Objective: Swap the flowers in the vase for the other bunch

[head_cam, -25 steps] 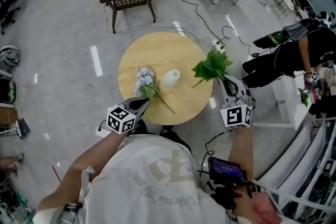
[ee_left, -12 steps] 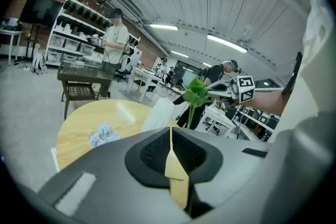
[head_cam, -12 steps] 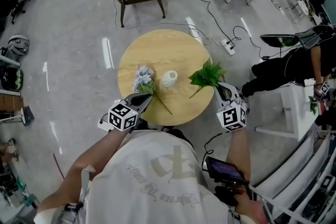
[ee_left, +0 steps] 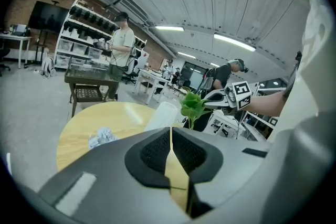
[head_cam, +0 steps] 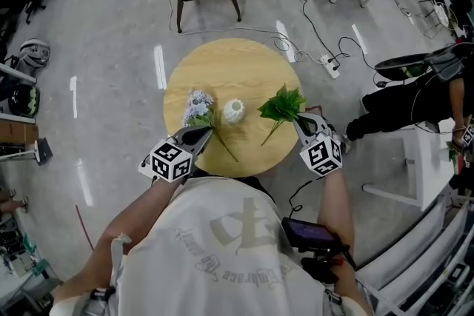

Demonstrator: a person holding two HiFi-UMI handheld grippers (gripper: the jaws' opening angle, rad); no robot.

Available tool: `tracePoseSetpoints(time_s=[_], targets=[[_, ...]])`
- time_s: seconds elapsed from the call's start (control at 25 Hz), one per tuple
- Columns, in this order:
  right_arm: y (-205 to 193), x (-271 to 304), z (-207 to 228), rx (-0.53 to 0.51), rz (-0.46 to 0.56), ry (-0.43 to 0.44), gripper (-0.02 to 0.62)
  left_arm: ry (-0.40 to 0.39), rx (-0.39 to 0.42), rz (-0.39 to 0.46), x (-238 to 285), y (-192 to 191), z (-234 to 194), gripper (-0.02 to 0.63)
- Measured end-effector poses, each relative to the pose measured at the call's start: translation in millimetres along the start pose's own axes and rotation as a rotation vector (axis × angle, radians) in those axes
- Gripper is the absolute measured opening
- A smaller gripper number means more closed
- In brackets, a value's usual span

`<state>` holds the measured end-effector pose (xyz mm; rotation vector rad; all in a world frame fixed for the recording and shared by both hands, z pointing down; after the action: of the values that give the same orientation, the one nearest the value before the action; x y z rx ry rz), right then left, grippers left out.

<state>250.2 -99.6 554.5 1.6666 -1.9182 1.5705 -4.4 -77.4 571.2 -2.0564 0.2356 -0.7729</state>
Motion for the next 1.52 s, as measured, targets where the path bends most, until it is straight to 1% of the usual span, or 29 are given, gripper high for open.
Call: tracePoseSetpoints(time_s=[0.32, 0.56, 0.72, 0.88, 1.0, 1.24, 1.52], targets=[[-34, 33, 7, 0.034, -0.014, 0.103, 0.015, 0.07, -0.014, 0.027, 13, 11, 2, 0.015], [-56, 64, 6, 0.071, -0.024, 0.191, 0.015, 0.128, -0.038, 0.036, 20, 9, 3, 0.015], [-60, 85, 2, 0.052, -0.038, 0.253, 0.015, 0.169, -0.062, 0.043, 19, 6, 1, 0.015], [-64, 102, 1, 0.031, -0.061, 0.297, 0.015, 0.202, -0.08, 0.041, 18, -1, 2, 0.015], [-64, 112, 1, 0.013, -0.071, 0.317, 0.015, 0.226, -0.098, 0.045, 16, -4, 1, 0.015], [-65, 133, 10, -0.024, -0.105, 0.315, 0.015, 0.252, -0.117, 0.056, 18, -9, 3, 0.015], [-63, 154, 10, -0.041, -0.139, 0.325, 0.017, 0.293, -0.135, 0.058, 10, -16, 4, 0.015]])
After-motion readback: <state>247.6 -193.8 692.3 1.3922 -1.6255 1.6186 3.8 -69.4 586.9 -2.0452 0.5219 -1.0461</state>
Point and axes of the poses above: the fingertips, and each gripper's own axes: x forward along the fingers, z to its right, y out of its top, the point moved 1 cm from there along -x, backward along the fingers, and after that the axes turned 2 degrees about -z, right-handed, at the moved point
